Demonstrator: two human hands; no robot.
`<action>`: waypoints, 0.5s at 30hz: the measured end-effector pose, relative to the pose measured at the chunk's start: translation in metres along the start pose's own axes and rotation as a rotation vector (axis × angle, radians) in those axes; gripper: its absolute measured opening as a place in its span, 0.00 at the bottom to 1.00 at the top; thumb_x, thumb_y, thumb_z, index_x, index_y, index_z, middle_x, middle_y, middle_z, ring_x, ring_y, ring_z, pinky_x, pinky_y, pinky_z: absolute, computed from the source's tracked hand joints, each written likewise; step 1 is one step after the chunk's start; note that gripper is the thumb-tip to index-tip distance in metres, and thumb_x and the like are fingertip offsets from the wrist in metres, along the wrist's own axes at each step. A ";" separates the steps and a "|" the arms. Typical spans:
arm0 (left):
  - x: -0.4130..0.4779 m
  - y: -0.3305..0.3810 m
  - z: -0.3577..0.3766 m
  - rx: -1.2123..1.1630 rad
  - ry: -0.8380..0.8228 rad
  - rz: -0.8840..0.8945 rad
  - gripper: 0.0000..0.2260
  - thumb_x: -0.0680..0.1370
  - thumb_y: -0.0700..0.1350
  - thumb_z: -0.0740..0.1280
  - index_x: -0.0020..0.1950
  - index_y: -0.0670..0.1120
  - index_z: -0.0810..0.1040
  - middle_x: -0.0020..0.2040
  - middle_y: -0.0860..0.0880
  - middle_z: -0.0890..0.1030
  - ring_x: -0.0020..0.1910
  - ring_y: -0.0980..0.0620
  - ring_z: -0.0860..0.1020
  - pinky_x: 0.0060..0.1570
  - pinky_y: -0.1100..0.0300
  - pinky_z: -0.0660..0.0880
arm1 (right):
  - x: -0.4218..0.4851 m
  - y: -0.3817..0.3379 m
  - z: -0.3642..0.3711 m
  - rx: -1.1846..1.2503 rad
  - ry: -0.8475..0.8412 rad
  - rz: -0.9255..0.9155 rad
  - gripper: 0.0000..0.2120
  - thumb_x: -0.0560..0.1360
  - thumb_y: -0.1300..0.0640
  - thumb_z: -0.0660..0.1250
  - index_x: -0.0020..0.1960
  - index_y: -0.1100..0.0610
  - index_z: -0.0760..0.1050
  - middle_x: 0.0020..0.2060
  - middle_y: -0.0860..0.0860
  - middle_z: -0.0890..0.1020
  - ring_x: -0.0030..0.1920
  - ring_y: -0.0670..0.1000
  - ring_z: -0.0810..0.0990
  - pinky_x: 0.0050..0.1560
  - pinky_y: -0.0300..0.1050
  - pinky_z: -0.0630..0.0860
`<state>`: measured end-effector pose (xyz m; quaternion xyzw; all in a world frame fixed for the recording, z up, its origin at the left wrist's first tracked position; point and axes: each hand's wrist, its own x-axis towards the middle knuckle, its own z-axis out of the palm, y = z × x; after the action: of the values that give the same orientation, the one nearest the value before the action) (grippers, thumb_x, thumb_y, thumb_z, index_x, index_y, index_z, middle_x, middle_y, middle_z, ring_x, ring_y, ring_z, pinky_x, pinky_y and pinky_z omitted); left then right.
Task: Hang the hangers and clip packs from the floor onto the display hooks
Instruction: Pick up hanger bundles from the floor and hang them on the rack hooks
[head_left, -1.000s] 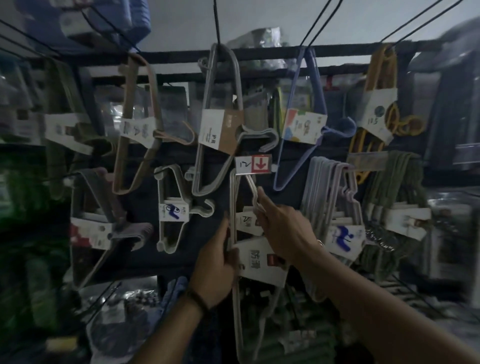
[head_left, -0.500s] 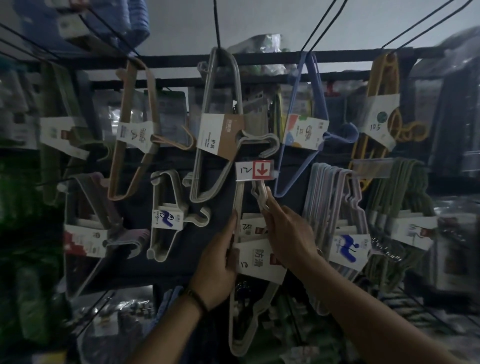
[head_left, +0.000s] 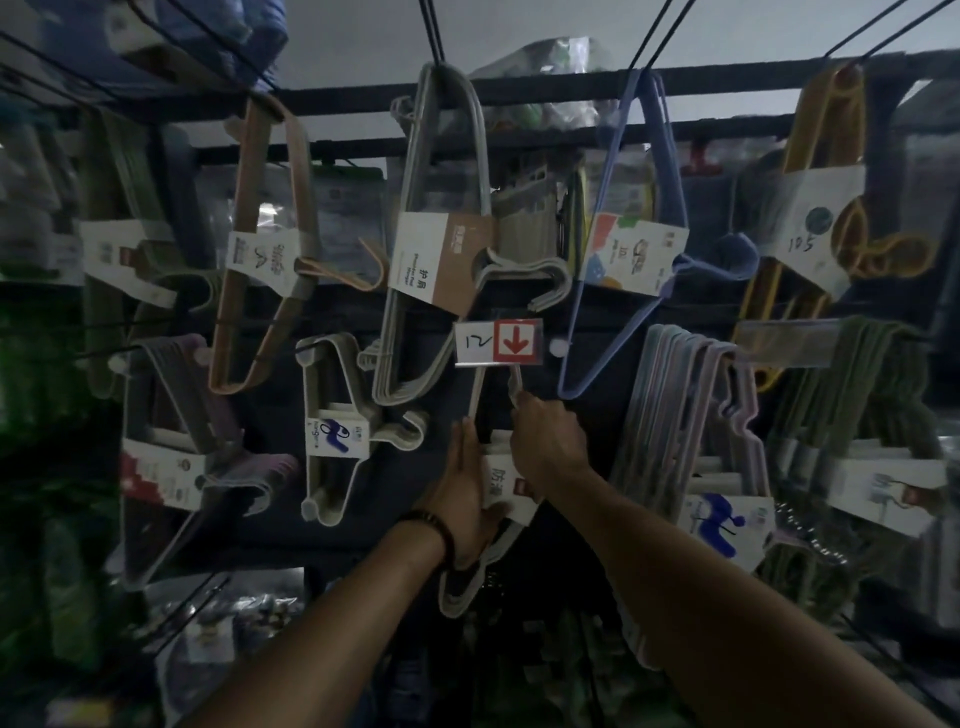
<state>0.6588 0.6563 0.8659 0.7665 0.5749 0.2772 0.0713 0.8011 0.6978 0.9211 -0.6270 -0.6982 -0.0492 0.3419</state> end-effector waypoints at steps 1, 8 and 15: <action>0.008 -0.001 0.003 -0.007 -0.007 -0.017 0.57 0.78 0.55 0.73 0.79 0.48 0.23 0.82 0.48 0.27 0.85 0.45 0.50 0.77 0.52 0.64 | 0.005 0.002 0.004 -0.008 0.010 0.000 0.07 0.82 0.57 0.65 0.60 0.52 0.76 0.46 0.52 0.83 0.43 0.54 0.85 0.41 0.51 0.84; 0.035 -0.008 0.023 -0.109 0.033 -0.095 0.59 0.76 0.57 0.75 0.80 0.52 0.24 0.84 0.47 0.31 0.84 0.46 0.52 0.77 0.51 0.63 | 0.038 0.025 0.029 0.100 0.026 -0.045 0.07 0.83 0.52 0.66 0.55 0.52 0.82 0.48 0.53 0.86 0.47 0.55 0.86 0.44 0.49 0.83; 0.008 -0.010 -0.002 -0.088 0.066 -0.142 0.45 0.76 0.57 0.70 0.84 0.61 0.44 0.84 0.51 0.57 0.78 0.46 0.66 0.73 0.45 0.72 | -0.011 0.027 0.028 0.429 0.114 0.001 0.11 0.81 0.56 0.67 0.63 0.54 0.77 0.55 0.55 0.84 0.54 0.58 0.84 0.52 0.57 0.84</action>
<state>0.6510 0.6663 0.8656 0.7103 0.6172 0.3216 0.1051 0.8133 0.7082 0.8838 -0.5363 -0.6721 0.0653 0.5064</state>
